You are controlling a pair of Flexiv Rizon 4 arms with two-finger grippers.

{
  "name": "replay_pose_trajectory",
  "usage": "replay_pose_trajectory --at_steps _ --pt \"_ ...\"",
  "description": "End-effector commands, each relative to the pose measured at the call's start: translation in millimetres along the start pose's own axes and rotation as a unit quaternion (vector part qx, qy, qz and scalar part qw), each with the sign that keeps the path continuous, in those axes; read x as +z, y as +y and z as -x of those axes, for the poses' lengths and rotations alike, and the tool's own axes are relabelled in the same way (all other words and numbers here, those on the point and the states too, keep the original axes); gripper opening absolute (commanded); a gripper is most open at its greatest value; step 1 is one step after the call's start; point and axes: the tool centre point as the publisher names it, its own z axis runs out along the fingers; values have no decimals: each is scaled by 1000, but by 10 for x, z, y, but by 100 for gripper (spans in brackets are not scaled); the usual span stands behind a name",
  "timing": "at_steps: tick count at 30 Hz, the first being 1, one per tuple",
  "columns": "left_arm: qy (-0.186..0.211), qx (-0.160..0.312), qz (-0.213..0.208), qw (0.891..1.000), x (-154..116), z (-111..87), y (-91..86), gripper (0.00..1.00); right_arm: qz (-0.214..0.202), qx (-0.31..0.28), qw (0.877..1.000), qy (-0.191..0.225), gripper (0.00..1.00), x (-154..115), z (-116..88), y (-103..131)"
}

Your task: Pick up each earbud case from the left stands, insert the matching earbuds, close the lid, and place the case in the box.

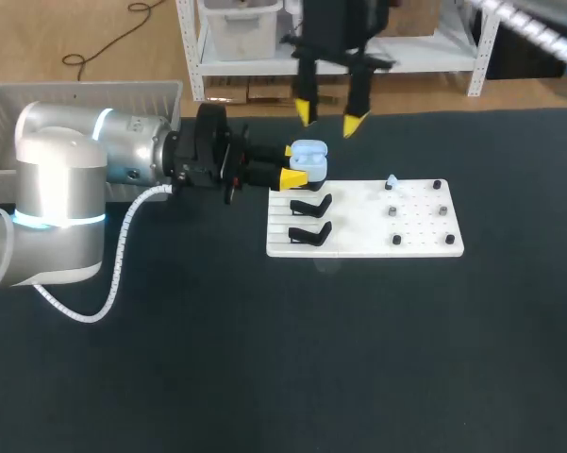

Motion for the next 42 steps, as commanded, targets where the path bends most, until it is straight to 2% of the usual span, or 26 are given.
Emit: replay_pose_trajectory --at_steps 1,5,9,13,16,19,23,29,31,42 --pt "0 1 2 1000 1 -2 -10 0 101 -36 994 13 53 -43 116 -446" --pt "0 1 2 1000 1 -2 -10 0 108 -74 991 2 49 -64 248 -482" --pt "0 1 2 1000 1 -2 -10 0 81 -103 989 -67 50 -25 390 -499" --pt "0 1 2 1000 1 -2 -10 0 61 -126 981 -137 54 71 555 -560" --pt "0 1 2 1000 1 -2 -10 0 61 -141 974 -166 53 141 695 -627" --pt "0 1 2 1000 1 -2 -10 0 70 -160 967 -183 58 200 827 -685" --pt "0 1 2 1000 1 -2 -10 0 83 -183 962 -187 65 273 995 -716" --pt "0 1 2 1000 1 -2 -10 0 117 -203 959 -157 100 326 1163 -668" --pt "0 1 2 1000 1 -2 -10 0 121 -200 961 -145 100 343 1209 -640" --pt "0 1 2 1000 1 -2 -10 0 121 -200 961 -145 100 343 1209 -640"
